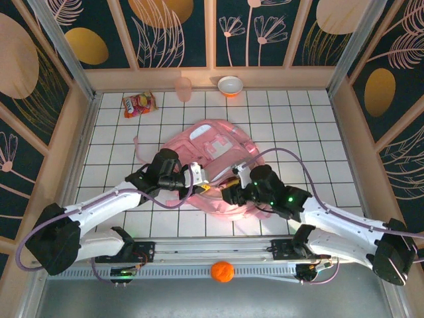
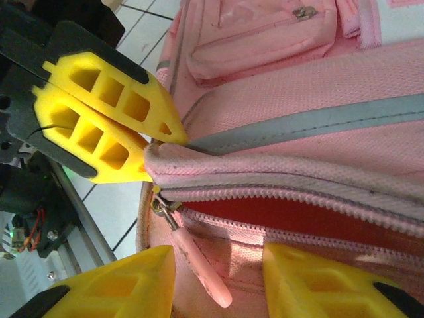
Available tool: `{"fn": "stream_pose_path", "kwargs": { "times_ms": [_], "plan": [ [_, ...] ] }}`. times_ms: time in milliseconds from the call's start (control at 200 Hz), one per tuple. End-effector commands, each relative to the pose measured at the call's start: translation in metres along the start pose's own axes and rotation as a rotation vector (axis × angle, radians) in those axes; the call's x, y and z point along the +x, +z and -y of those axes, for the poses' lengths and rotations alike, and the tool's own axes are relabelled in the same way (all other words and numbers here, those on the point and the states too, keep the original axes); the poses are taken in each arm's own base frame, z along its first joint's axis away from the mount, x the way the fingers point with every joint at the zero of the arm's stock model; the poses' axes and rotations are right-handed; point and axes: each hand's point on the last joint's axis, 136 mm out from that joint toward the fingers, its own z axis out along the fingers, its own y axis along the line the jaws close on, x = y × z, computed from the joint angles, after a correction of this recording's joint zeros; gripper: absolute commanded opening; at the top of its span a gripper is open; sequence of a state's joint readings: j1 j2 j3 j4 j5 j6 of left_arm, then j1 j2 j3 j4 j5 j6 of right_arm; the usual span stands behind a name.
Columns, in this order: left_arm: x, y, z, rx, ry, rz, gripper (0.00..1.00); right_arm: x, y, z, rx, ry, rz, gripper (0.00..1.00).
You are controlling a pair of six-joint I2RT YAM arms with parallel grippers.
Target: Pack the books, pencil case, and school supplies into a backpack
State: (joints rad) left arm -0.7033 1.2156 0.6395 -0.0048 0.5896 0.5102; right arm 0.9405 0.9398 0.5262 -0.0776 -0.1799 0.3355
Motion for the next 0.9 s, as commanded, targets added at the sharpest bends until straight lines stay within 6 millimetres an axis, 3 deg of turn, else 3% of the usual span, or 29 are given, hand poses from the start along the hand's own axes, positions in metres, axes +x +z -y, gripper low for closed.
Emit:
{"fn": "stream_pose_path", "kwargs": {
  "times_ms": [0,195,425,671,896],
  "plan": [
    [-0.035,-0.004,-0.004,0.016,0.018,0.097,0.0,0.002,0.004,-0.002,0.022,-0.046,-0.031,0.39],
    [-0.037,-0.003,-0.005,0.019,0.008,0.109,0.0,0.009,0.012,0.002,0.071,-0.09,-0.093,0.32],
    [-0.028,-0.002,-0.007,-0.005,0.001,0.074,0.0,0.001,0.001,0.019,0.189,-0.086,-0.075,0.08],
    [-0.008,0.002,-0.011,-0.042,-0.037,0.015,0.0,-0.002,-0.022,0.046,0.273,-0.032,-0.053,0.0],
    [0.01,-0.001,-0.019,-0.114,-0.049,-0.057,0.0,-0.008,-0.029,0.047,0.24,0.012,-0.056,0.0]
  ]
}}
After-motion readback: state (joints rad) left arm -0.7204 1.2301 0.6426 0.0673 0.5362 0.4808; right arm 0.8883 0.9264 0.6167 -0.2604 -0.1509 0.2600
